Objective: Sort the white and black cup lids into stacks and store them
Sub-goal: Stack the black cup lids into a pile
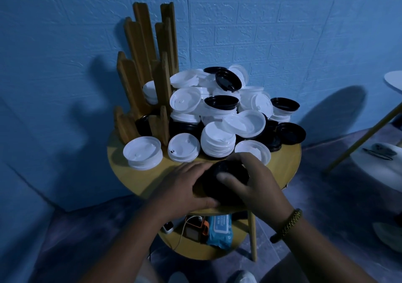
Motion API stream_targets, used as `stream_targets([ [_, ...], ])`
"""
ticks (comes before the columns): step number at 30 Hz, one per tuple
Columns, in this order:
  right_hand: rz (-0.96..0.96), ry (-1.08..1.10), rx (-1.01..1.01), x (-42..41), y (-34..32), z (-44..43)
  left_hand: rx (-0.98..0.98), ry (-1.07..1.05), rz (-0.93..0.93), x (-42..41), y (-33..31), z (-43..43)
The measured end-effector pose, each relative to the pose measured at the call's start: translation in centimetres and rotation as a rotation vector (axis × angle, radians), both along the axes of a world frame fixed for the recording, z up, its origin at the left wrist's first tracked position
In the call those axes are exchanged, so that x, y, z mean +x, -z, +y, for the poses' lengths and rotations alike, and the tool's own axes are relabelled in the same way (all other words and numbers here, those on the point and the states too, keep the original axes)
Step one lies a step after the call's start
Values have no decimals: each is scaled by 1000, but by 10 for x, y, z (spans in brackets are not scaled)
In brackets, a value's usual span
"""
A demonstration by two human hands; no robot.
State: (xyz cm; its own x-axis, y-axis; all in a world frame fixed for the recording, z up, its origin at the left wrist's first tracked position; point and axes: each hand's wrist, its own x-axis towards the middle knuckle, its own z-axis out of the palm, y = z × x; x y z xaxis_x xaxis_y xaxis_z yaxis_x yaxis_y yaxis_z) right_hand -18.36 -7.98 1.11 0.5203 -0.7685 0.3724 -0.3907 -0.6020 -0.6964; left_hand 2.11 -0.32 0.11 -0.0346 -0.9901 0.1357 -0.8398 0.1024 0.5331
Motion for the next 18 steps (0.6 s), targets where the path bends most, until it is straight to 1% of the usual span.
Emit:
stream_targets([
  [3,174,-69,-34,-12,7,3,-11,-4,-15,-1,-1,1],
  [6,179,-84,-3,-17,7,5,-14,-3,-27,-3,-2,1],
  [10,263,-124,-38,-18,3,6,23,-15,-19,-3,-4,2],
  [11,242,-120,-19,-19,1,4,38,-21,-20,-3,-4,2],
  [12,179,-108,30,-21,0,2,55,-28,-24,-3,-5,2],
  [14,2,-76,166,-27,-4,-4,87,-46,-27,-4,-6,2],
  [15,-56,-73,207,-31,-5,-7,96,-54,-20,-4,-7,2],
  [16,-70,-84,226,-34,-5,-11,102,-58,-2,-5,-7,2],
  [18,-38,-131,258,-36,-5,-14,120,-60,72,-3,-6,1],
])
